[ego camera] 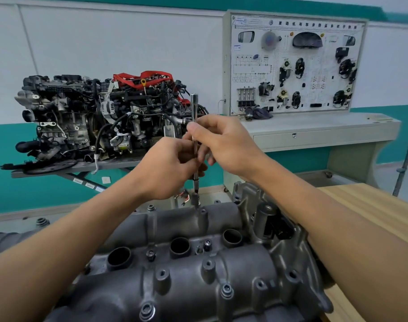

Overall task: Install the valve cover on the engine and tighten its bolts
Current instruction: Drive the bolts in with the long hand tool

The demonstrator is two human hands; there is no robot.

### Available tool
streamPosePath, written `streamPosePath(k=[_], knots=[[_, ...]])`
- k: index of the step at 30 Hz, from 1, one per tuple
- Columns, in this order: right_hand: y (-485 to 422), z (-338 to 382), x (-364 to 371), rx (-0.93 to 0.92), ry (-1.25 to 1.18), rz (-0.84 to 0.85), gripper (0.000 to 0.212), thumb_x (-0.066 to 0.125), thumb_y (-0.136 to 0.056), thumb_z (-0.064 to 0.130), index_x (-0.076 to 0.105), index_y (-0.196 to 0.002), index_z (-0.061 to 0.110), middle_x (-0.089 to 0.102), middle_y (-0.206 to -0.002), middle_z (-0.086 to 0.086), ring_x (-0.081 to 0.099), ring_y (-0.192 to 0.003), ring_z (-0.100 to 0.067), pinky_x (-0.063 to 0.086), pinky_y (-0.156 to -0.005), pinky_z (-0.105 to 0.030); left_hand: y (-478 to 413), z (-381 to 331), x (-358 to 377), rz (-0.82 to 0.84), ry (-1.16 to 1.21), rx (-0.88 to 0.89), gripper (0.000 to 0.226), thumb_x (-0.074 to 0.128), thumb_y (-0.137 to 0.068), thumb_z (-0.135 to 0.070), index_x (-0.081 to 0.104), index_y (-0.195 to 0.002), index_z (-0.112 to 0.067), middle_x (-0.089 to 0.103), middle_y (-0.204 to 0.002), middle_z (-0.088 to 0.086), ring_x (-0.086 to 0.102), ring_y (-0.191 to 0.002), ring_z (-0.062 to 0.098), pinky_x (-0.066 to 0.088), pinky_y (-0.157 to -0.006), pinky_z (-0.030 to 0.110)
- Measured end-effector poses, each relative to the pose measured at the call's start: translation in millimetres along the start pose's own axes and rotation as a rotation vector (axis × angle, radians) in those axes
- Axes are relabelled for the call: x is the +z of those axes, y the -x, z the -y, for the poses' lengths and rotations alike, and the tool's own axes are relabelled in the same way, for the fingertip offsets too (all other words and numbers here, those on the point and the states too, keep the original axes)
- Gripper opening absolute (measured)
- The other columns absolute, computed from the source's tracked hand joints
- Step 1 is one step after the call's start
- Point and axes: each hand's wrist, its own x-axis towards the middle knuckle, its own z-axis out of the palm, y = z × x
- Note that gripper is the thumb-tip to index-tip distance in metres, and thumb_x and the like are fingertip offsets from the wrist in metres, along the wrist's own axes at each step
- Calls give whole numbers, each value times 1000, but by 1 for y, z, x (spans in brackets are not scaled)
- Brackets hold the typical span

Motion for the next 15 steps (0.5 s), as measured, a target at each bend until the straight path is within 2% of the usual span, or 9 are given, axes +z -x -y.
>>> streamPosePath(k=[1,3,4,6,8,9,11,13,15], knots=[[1,0,0,-6,-22,43,19,57,-100,21,67,-88,10,70,-67,-4,56,-47,-11,45,-43,-21,0,0,-2,34,-11,7,15,60,-96,3,73,-91,-4,76,-95,15,75,-90,27,61,-87,40],[2,0,0,-24,11,37,19,56,-100,15,67,-85,10,65,-56,4,54,-44,-10,45,-44,-21,1,0,0,61,-58,17,7,65,-94,-5,71,-92,-1,72,-97,21,70,-92,39,58,-86,49],[1,0,-1,-30,50,-6,20,61,-97,16,66,-80,9,62,-53,5,53,-44,-11,45,-45,-23,1,1,2,53,-91,6,12,71,-93,-14,72,-92,-2,73,-91,22,69,-84,40,58,-78,51],[0,-1,-1,-39,150,-129,29,75,-87,25,59,-70,8,59,-57,-1,52,-49,-13,45,-50,-28,1,3,6,-32,-104,-19,20,79,-88,-25,74,-90,-6,74,-72,11,69,-64,31,58,-63,44],[0,-1,-1,-32,201,-190,36,81,-79,36,56,-69,12,58,-61,0,51,-51,-10,46,-52,-27,0,5,5,-97,-90,-31,12,77,-89,-18,76,-87,-6,77,-75,9,76,-70,27,63,-70,46],[1,0,-1,-23,178,-168,34,80,-80,38,59,-73,12,62,-64,1,53,-51,-8,47,-52,-26,-1,6,4,-84,-84,-38,9,74,-92,-14,77,-87,-7,79,-79,9,77,-75,25,63,-75,48],[2,1,0,-2,76,-59,25,69,-91,32,66,-87,7,71,-73,-3,56,-48,-8,49,-50,-22,-1,3,2,1,-24,-43,14,64,-98,-8,75,-89,-11,79,-88,9,78,-84,22,63,-83,44],[4,0,-1,-17,39,16,23,57,-99,20,68,-89,3,70,-63,3,54,-44,-8,46,-46,-18,0,2,2,77,8,-32,21,59,-98,0,72,-87,-10,76,-98,14,76,-92,24,62,-87,37],[3,0,-1,-31,70,-17,24,61,-97,18,67,-78,5,65,-54,0,52,-42,-8,44,-45,-20,0,4,4,68,-64,-27,12,66,-96,-8,71,-86,-9,74,-90,15,72,-77,20,62,-78,36]])
